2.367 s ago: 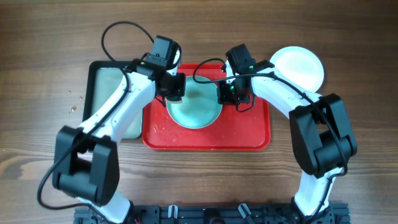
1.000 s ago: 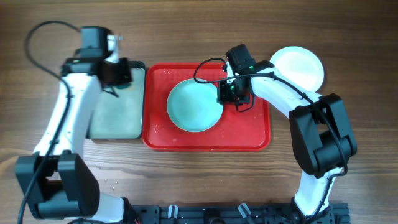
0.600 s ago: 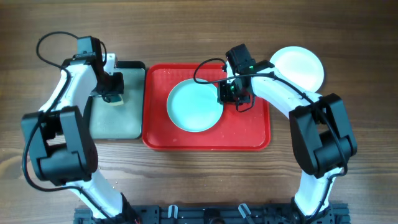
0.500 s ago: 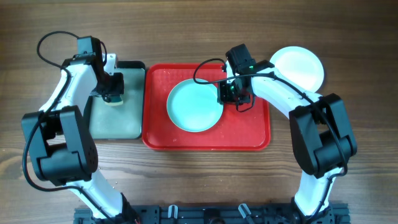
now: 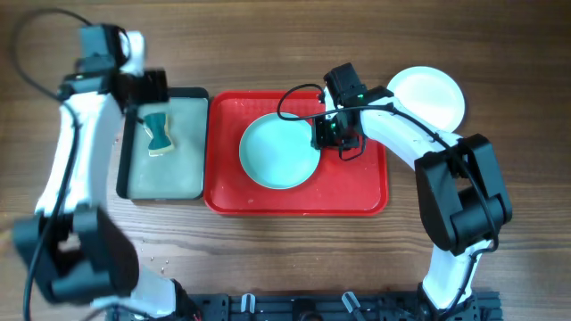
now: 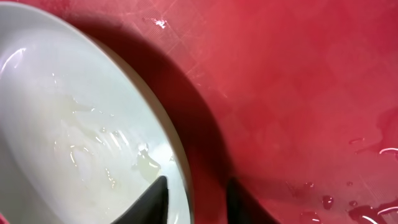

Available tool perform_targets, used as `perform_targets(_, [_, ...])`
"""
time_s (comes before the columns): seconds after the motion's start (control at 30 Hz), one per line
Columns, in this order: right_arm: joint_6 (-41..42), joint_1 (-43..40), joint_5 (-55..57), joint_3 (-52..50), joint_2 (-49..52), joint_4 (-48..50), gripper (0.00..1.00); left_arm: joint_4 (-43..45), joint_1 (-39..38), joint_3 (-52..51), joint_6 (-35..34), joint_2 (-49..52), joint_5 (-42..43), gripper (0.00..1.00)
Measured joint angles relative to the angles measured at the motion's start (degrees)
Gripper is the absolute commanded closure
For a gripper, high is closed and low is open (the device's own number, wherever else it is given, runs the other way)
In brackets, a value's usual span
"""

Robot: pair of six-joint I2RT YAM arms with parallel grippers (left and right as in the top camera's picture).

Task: Clean dirty plates on tray and stack at the side
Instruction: 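Return the sponge to the black water tray and withdraw left gripper, then lift the teal plate with right gripper and tilt it over the water tray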

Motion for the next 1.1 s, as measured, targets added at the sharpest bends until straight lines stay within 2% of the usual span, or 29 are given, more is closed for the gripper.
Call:
perform_targets(0.07, [-0.13,0.00,-0.02,0.00,0.00,0.02,0.94,4.17,1.86,1.42,-3.89,-6.27,0.04,0.00])
perform_targets(0.1, [-0.15,0.07,0.00,0.00,0.00,0.02,0.96,5.25,3.23,1.81,-5.09,-8.70,0.04,0.00])
perform_targets(0.27, [-0.13,1.68,1.55,0.00,0.00,0.09,0.96,4.66,6.71,2.08,-7.10,-10.36,0.04,0.00])
perform_targets(0.6, [0.94,3.76,8.48,0.00,-2.69,1.62,0.96,3.58,6.69,2.08,-7.50,-10.32,0.04,0.00])
perform_targets(0.8, [1.14,3.76,14.40,0.37,-14.10,5.81,0.96,3.48,6.69,2.08,-7.52,-10.32,0.04,0.00])
perform_targets(0.93, [3.08,5.31,15.87,0.44,-14.67,8.90,0.96,3.45,6.69,2.08,-7.52,-10.32,0.04,0.00])
perform_targets(1.1, [5.68,12.83,20.17,0.44,-14.67,16.85,0.96,3.43,6.69,2.08,-7.52,-10.32,0.04,0.00])
